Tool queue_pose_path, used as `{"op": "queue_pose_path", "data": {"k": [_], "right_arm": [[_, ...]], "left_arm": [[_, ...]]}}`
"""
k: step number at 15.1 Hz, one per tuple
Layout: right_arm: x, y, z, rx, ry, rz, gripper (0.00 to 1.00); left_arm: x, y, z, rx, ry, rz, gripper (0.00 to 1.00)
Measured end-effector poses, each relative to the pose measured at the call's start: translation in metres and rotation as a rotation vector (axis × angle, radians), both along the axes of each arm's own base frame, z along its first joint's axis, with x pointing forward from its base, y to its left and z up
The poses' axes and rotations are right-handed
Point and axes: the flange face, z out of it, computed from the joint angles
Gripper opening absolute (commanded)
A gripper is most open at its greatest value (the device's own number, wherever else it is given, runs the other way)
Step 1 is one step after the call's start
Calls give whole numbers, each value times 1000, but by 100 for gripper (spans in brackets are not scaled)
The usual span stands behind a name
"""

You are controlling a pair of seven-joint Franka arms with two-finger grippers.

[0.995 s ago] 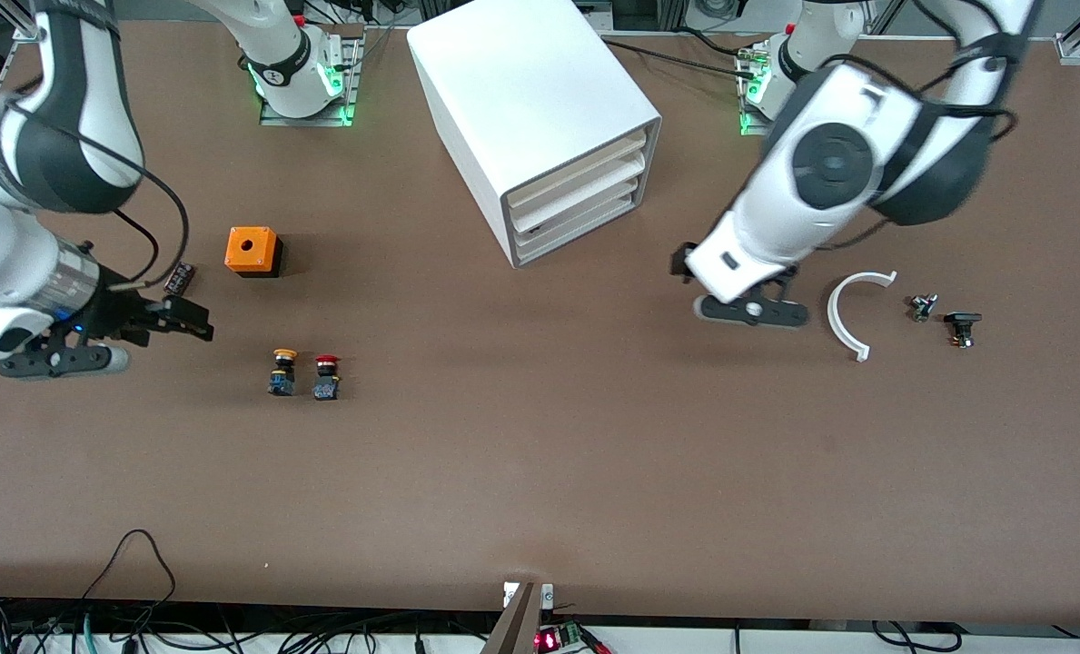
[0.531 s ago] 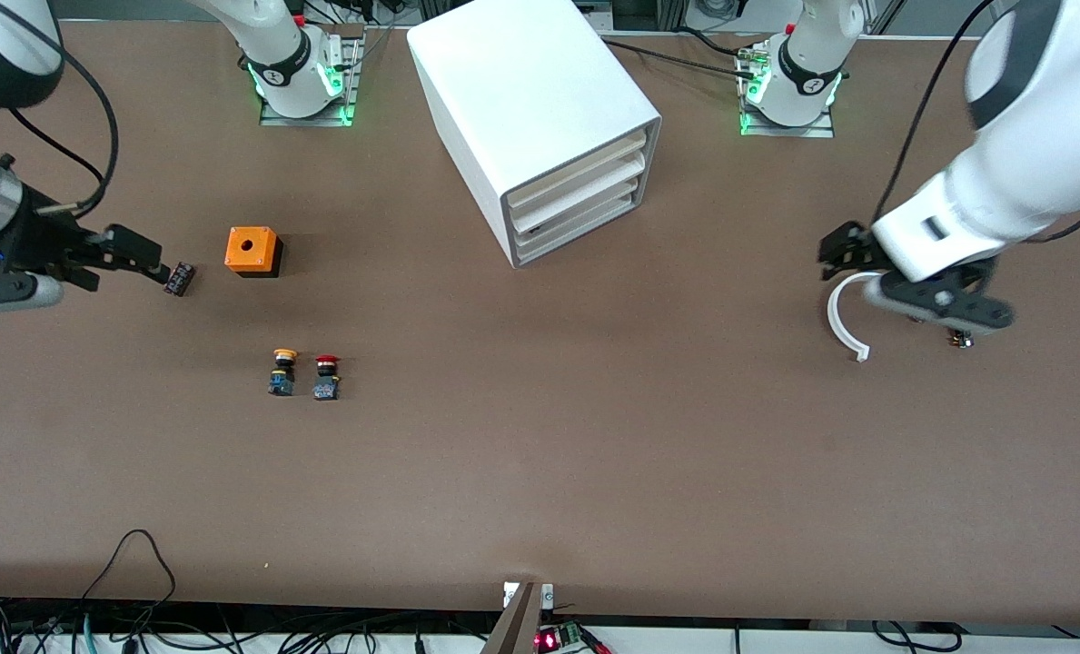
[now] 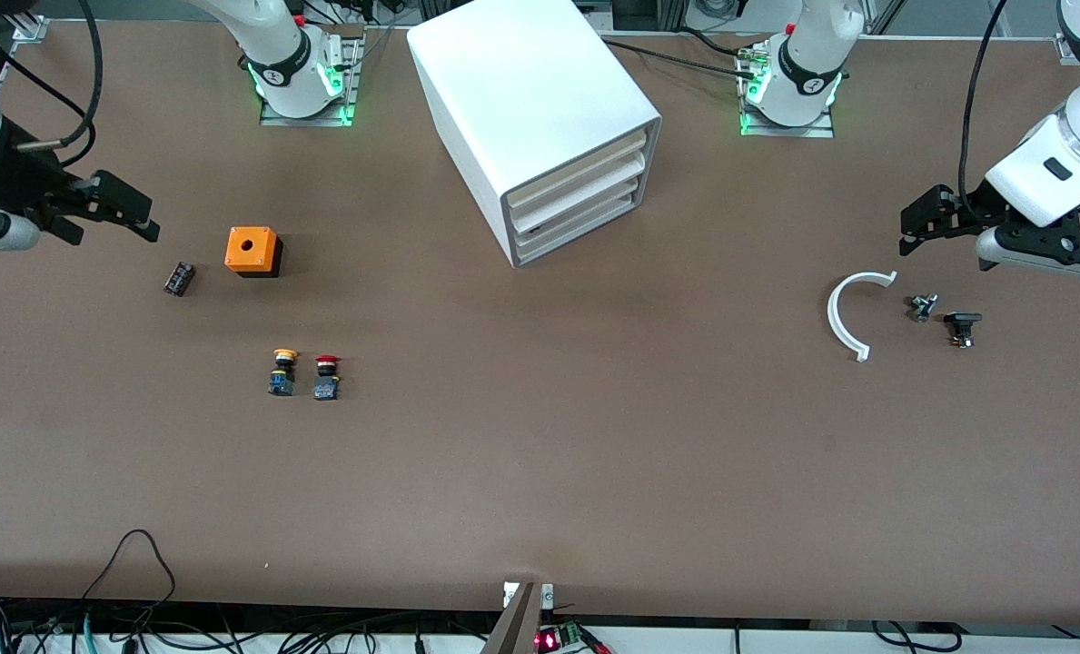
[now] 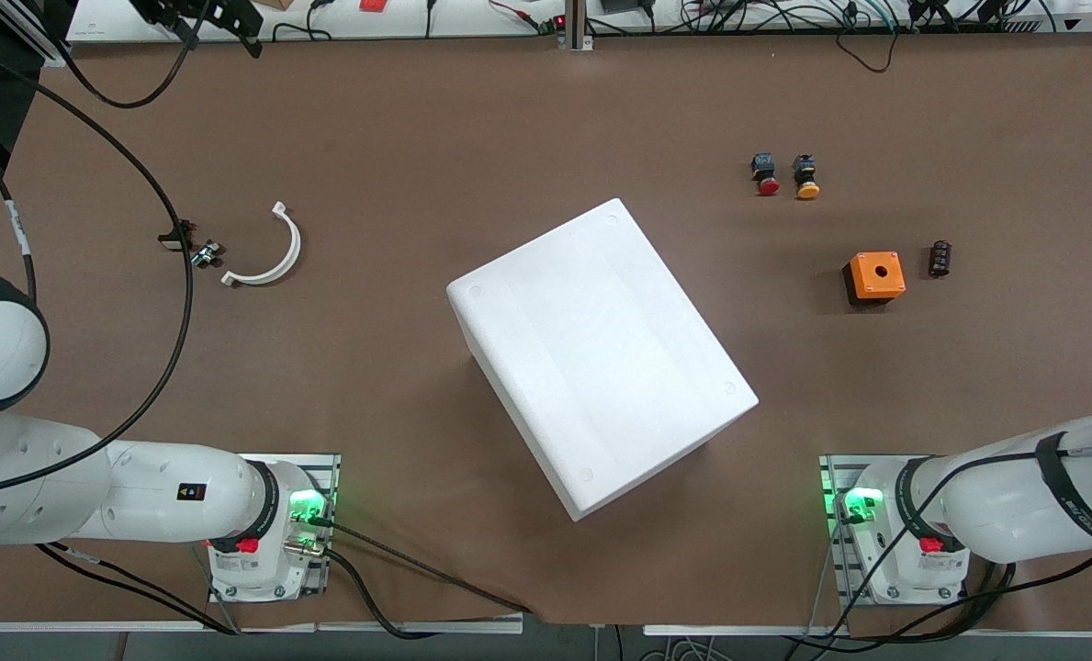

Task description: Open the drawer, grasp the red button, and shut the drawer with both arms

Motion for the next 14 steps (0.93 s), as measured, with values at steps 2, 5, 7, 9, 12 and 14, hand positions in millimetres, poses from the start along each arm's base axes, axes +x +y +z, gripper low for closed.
{"op": "queue_pose_path", "data": {"k": [2,5,7,9,12,14], "right_arm": [[-10,3,7,7,-1,-2,99],[-18,2,16,14,-13,-4,99],[-19,1,18,13,-16,-11,99],[-18,2,19,13,-21,-11,99],[-18,5,26,14,-38,-6,99],[-16,7,30,13,-49,-3,99]], "left_arm": [[-3,-2,0,1,23,0,100],[-7,-7,2,2,51,21,100],[-8,-8,2,3,61,23,100],[-8,-8,2,3,64,23,100],[-10,-8,1,4,75,22,100],[-10,-10,2,5,77,20,100]]}}
